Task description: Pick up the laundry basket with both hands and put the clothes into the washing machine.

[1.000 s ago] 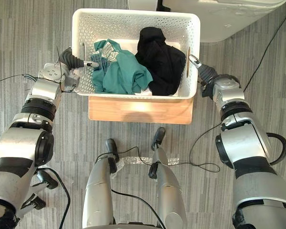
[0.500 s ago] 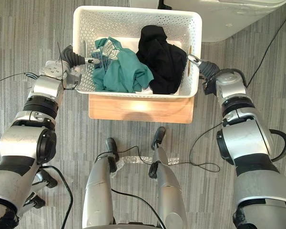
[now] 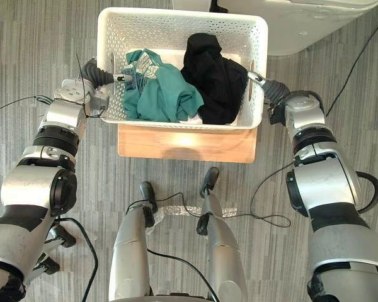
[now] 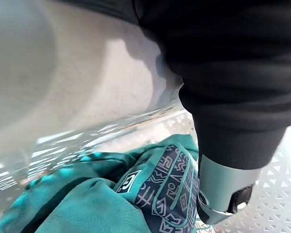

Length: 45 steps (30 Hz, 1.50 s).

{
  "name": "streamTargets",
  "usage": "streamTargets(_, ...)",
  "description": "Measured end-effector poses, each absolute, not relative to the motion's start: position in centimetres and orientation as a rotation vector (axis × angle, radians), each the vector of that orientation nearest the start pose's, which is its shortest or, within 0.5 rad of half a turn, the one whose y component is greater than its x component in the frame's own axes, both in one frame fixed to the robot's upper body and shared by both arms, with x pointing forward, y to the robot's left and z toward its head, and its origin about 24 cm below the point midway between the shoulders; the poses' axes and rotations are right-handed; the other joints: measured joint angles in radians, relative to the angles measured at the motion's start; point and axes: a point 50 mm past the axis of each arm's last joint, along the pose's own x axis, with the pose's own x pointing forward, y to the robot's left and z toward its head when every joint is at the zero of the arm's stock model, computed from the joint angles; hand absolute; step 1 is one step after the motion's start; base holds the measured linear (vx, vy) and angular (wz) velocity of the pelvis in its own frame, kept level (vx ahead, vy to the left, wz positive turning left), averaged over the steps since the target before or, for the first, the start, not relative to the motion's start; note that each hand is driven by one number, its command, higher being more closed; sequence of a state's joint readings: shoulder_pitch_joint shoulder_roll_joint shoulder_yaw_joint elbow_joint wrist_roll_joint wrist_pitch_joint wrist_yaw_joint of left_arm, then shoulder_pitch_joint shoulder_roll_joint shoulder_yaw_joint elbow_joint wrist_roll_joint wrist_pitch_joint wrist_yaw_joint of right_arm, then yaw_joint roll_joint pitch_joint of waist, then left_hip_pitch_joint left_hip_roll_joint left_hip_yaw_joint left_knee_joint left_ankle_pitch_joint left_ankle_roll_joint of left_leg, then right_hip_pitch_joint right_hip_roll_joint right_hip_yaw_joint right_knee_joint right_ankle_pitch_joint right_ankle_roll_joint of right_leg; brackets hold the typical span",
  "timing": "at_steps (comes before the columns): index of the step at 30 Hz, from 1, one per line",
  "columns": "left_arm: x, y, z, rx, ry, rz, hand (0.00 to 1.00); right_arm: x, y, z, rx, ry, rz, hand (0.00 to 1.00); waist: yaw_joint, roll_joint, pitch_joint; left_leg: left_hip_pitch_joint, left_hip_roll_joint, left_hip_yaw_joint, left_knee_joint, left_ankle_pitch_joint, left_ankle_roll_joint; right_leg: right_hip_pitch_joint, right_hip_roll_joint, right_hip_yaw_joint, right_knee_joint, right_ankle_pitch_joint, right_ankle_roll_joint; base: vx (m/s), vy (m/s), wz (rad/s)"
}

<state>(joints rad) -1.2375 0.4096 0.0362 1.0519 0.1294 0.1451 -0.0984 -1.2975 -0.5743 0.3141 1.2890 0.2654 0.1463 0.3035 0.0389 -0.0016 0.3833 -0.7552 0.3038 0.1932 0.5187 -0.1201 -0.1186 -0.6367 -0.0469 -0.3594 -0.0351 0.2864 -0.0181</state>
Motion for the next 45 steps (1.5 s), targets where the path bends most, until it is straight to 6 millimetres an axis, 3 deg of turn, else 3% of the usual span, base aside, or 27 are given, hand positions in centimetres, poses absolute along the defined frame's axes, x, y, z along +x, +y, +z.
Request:
streamTargets(9,42.4,20.6,24.6,0.423,-0.075,0.139,1.00,41.9,-24.0,22.2,-0.345,0.135,0.039,1.00,-0.001,0.000,0.000,-0.001,0.000,0.001,-0.002,0.000,0.000,-0.003,0.000,0.000,-0.001,0.000,0.000,0.00,0.000,0.00)
streamTargets(11,42.4,19.8,24.9,0.538,-0.091,0.129,1.00,41.9,-24.0,22.7,-0.330,0.103,0.018,1.00,0.001,0.000,0.000,-0.002,0.000,0.003,0.001,0.000,0.000,-0.005,0.000,0.001,-0.001,0.000,0.000,0.00,0.000,0.00)
streamTargets(14,41.5,18.6,26.1,0.979,-0.191,0.084,1.00,41.5,-25.0,22.4,-0.293,0.058,-0.037,1.00,0.011,0.000,0.000,-0.004,0.001,0.005,0.006,0.000,0.001,-0.007,0.000,0.003,-0.001,0.008,0.000,0.00,0.000,0.00)
streamTargets(16,40.4,17.6,26.2,1.181,-0.270,0.026,1.00,40.8,-26.3,21.5,-0.246,0.041,-0.083,1.00,0.029,0.000,0.000,0.001,0.001,0.006,0.007,-0.004,0.006,-0.004,-0.001,0.006,0.000,0.008,0.000,0.00,0.000,-0.04)
streamTargets(18,39.0,17.0,25.2,1.364,-0.319,-0.053,1.00,39.9,-27.5,20.5,-0.233,0.026,-0.125,1.00,0.033,0.000,0.000,0.010,0.000,0.011,0.005,-0.007,0.010,0.006,-0.004,0.007,-0.002,0.005,0.004,0.00,0.000,0.00)
streamTargets(20,37.8,17.3,22.9,1.414,-0.310,-0.101,1.00,38.6,-27.9,18.8,-0.230,0.006,-0.136,1.00,0.031,0.000,0.000,0.038,0.001,0.022,0.001,-0.010,0.013,0.029,-0.005,0.008,-0.002,-0.003,0.015,0.00,0.000,0.00)
streamTargets(23,35.8,17.8,19.9,1.366,-0.299,-0.131,1.00,36.1,-28.3,17.7,-0.245,-0.057,-0.142,1.00,0.029,0.000,0.000,0.097,0.000,0.056,-0.021,-0.010,0.013,0.067,-0.010,0.012,-0.001,-0.005,0.016,0.05,0.039,-0.06)
streamTargets(26,33.8,17.2,19.0,1.277,-0.366,-0.112,1.00,33.4,-29.0,17.3,-0.255,-0.115,-0.154,1.00,0.028,0.001,0.000,0.172,-0.007,0.073,-0.050,-0.010,0.013,0.121,-0.016,0.013,0.002,-0.012,0.012,0.05,0.049,-0.01)
streamTargets(28,31.5,16.2,19.1,1.203,-0.475,-0.079,1.00,30.5,-29.9,17.2,-0.249,-0.172,-0.184,1.00,0.020,0.004,-0.002,0.252,-0.024,0.083,-0.084,-0.011,0.012,0.163,-0.035,0.013,0.055,-0.065,0.010,0.04,0.060,0.14)
streamTargets(31,29.2,16.1,18.1,1.049,-0.506,-0.023,1.00,28.2,-29.7,16.2,-0.210,-0.205,-0.190,1.00,-0.001,0.002,-0.035,0.327,-0.051,0.093,-0.140,-0.010,0.012,0.199,-0.050,0.019,0.083,-0.106,0.022,0.03,0.039,0.06)
streamTargets(32,28.8,16.1,16.6,0.979,-0.453,-0.013,1.00,27.8,-29.6,15.0,-0.207,-0.171,-0.174,1.00,-0.002,0.002,-0.080,0.359,-0.071,0.104,-0.179,-0.007,0.008,0.207,-0.057,0.031,0.078,-0.109,0.022,0.07,0.037,-0.08)
streamTargets(35,27.9,15.9,13.6,0.849,-0.343,-0.012,1.00,27.0,-29.4,12.7,-0.221,-0.082,-0.139,1.00,-0.007,0.027,-0.116,0.457,-0.088,0.115,-0.226,-0.004,0.007,0.285,-0.058,0.051,0.048,-0.110,0.024,0.09,0.050,-0.16)
streamTargets(37,27.1,16.0,11.2,0.794,-0.243,-0.027,1.00,26.1,-29.1,10.4,-0.220,0.006,-0.120,1.00,-0.027,0.044,-0.149,0.518,-0.097,0.116,-0.248,-0.003,0.007,0.331,-0.051,0.059,0.044,-0.110,0.025,0.12,0.055,-0.10)
streamTargets(41,25.8,16.2,8.5,0.781,-0.121,-0.078,1.00,24.3,-28.8,7.0,-0.185,0.137,-0.113,1.00,-0.051,0.046,-0.188,0.616,-0.111,0.127,-0.305,-0.003,0.007,0.402,-0.050,0.067,0.026,-0.120,0.038,0.09,0.048,-0.08)
streamTargets(45,24.7,16.1,6.7,0.761,-0.036,-0.125,1.00,22.2,-28.7,4.2,-0.149,0.253,-0.126,1.00,-0.055,0.048,-0.230,0.693,-0.126,0.129,-0.350,-0.003,0.007,0.478,-0.049,0.066,-0.018,-0.117,0.044,0.09,0.056,0.01)
